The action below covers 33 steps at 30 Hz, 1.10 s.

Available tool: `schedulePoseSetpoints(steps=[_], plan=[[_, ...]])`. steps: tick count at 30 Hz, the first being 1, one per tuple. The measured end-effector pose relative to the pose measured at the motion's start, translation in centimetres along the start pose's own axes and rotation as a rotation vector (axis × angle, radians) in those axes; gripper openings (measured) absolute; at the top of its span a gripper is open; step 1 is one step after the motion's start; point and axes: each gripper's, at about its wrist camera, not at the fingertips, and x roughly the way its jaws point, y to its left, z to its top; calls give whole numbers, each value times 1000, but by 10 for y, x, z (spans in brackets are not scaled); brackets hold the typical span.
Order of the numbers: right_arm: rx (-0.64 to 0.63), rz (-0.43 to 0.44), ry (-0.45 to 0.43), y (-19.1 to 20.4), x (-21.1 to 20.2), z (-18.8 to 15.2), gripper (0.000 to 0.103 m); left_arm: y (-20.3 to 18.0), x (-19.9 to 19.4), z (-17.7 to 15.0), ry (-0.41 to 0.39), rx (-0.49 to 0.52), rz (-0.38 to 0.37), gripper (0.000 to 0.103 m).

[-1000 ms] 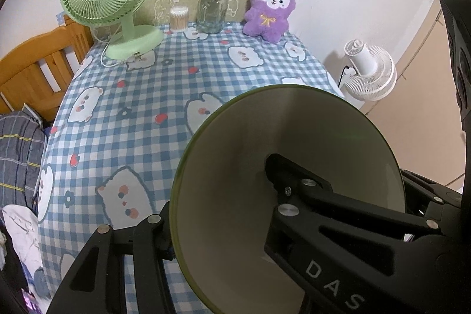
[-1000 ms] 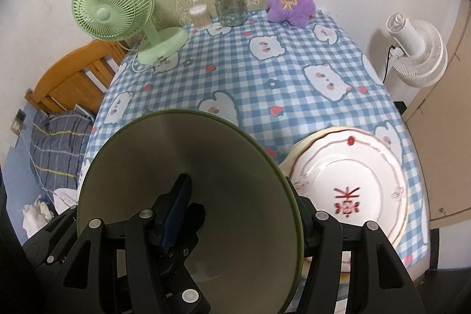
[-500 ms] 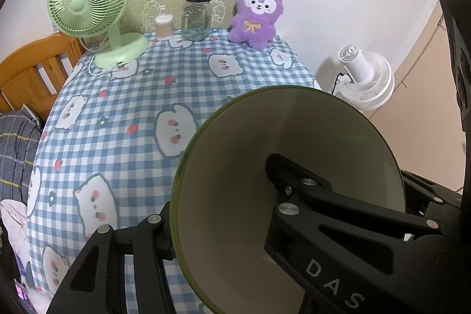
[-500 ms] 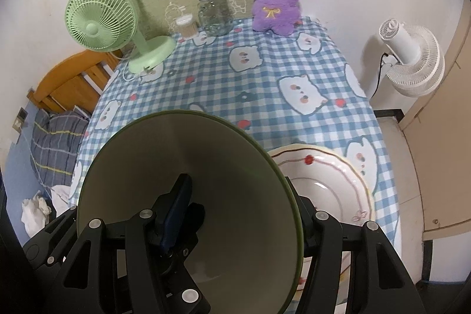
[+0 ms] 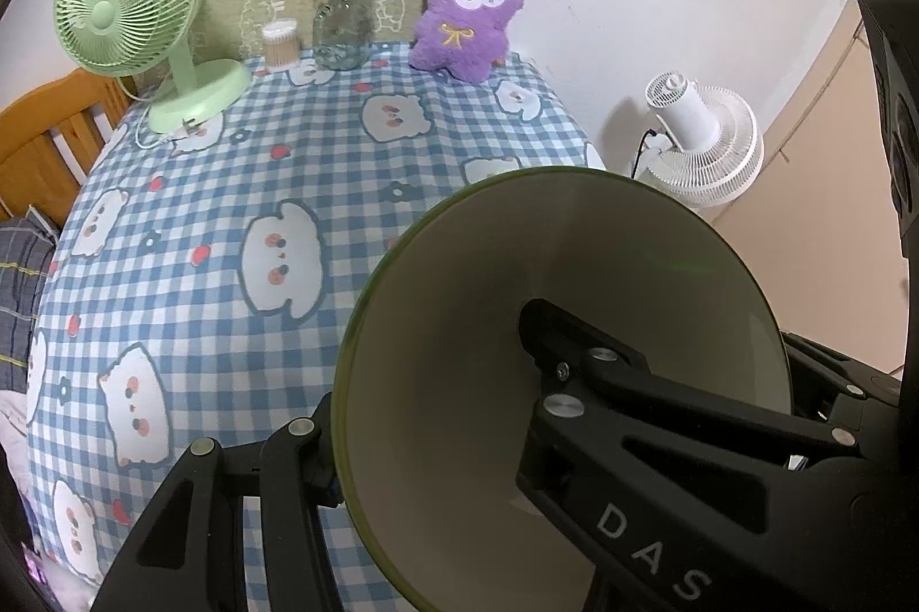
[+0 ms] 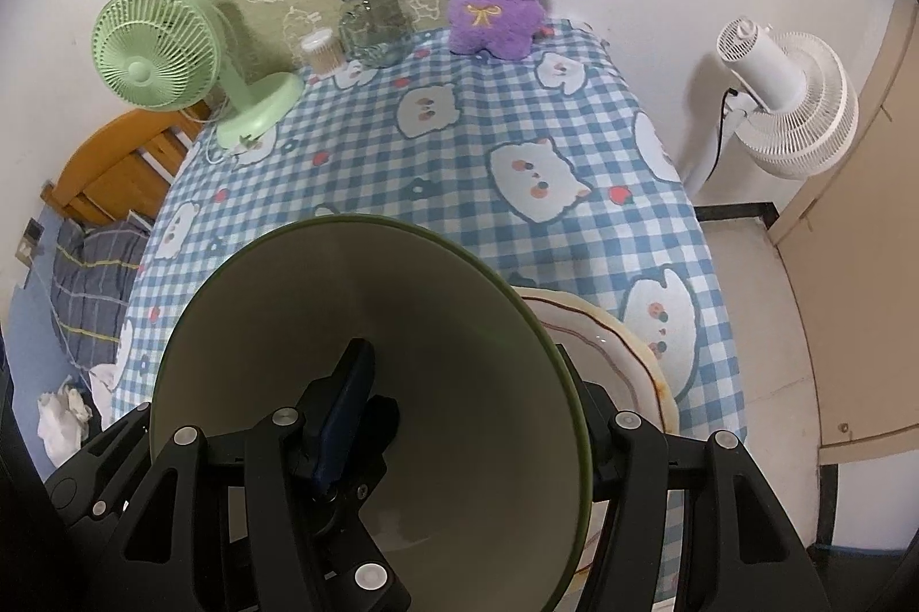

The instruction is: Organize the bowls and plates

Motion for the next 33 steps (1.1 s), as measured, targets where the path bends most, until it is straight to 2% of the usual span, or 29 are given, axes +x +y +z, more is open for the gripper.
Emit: schedulePoseSetpoints(steps=[33], plan=[[-13, -8, 112, -50, 52, -2, 62, -29, 59, -8, 105, -55, -1, 57]])
